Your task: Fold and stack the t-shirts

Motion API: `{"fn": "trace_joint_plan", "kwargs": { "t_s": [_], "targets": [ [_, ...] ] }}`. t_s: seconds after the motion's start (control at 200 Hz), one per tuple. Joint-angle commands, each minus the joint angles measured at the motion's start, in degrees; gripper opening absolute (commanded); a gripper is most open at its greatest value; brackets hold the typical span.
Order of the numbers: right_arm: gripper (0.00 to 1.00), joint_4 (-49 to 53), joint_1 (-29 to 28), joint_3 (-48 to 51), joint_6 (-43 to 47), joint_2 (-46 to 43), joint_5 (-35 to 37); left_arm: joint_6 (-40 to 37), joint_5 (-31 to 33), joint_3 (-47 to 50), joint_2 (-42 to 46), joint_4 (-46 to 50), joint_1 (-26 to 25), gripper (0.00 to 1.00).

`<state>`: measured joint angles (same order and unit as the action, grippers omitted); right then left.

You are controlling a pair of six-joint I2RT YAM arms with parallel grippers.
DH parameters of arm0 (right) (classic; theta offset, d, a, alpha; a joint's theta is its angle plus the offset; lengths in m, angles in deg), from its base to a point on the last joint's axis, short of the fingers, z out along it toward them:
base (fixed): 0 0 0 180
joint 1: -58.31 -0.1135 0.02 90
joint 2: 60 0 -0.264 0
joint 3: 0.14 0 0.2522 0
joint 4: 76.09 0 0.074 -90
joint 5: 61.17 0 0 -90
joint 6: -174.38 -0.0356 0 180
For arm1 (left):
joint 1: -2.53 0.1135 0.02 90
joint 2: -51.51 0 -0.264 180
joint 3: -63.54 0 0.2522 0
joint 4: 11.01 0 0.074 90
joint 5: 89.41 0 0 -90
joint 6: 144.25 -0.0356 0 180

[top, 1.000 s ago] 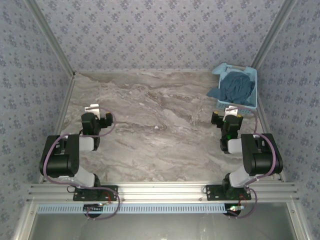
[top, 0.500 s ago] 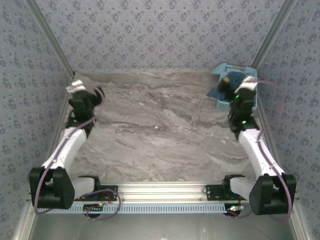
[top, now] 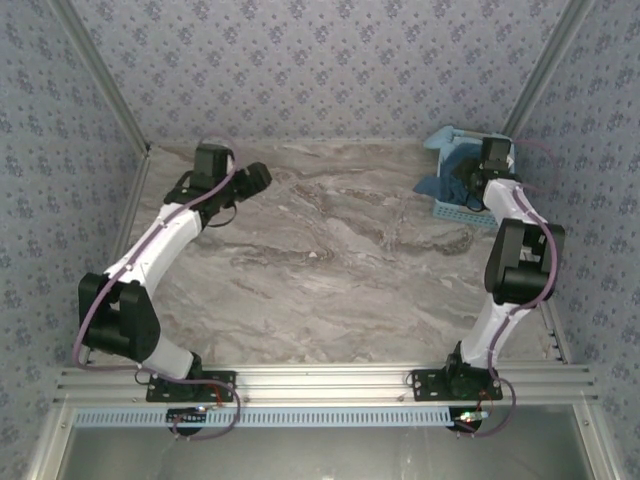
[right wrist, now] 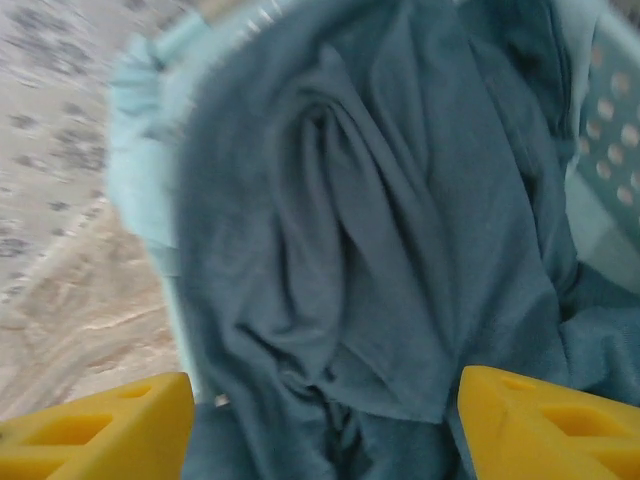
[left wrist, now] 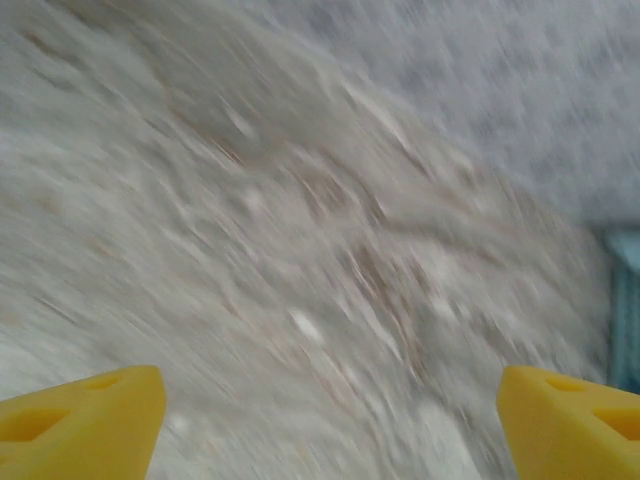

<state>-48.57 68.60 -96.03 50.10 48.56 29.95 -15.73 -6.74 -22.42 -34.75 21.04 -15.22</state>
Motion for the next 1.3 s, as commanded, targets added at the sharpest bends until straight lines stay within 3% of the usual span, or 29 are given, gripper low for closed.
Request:
{"fn": "trace_joint_plan", "kwargs": {
  "t_s": [0.0,0.36,0.505,0.64,0.889,1.154,1.294],
  "targets": [
    [0.63,0.7,0.8,-5.9,-2.7,3.9,-3.4,0.8,-3.7,-1.2,2.4,1.8,-3.3,0.82],
    [0.27,-0.4,1.2,-11.0,-7.0,12.4,-5.4,2.2,-2.6,2.4,7.2,3.6,-6.6,0.76],
    [0.0,-4.9,0.8,-8.5,-6.7,8.9,-3.6,1.4,-1.7,2.8,8.9,5.3,-6.6,0.74],
    [0.0,-6.7,-1.4,-4.7,-4.5,0.8,0.7,0.8,-0.2,3.1,10.0,6.5,-6.6,0.72],
    [0.0,-5.9,-13.6,-4.9,5.9,-20.6,12.9,0.1,3.4,3.4,10.5,8.9,-6.5,0.7],
    [0.0,-3.9,-26.5,-28.1,16.9,-21.4,6.1,0.3,7.4,3.3,10.0,10.6,-5.5,0.71],
    [0.0,-4.0,-32.7,-38.7,16.1,-18.7,1.3,1.4,13.8,1.8,10.9,15.1,-4.5,0.72]
  ]
}}
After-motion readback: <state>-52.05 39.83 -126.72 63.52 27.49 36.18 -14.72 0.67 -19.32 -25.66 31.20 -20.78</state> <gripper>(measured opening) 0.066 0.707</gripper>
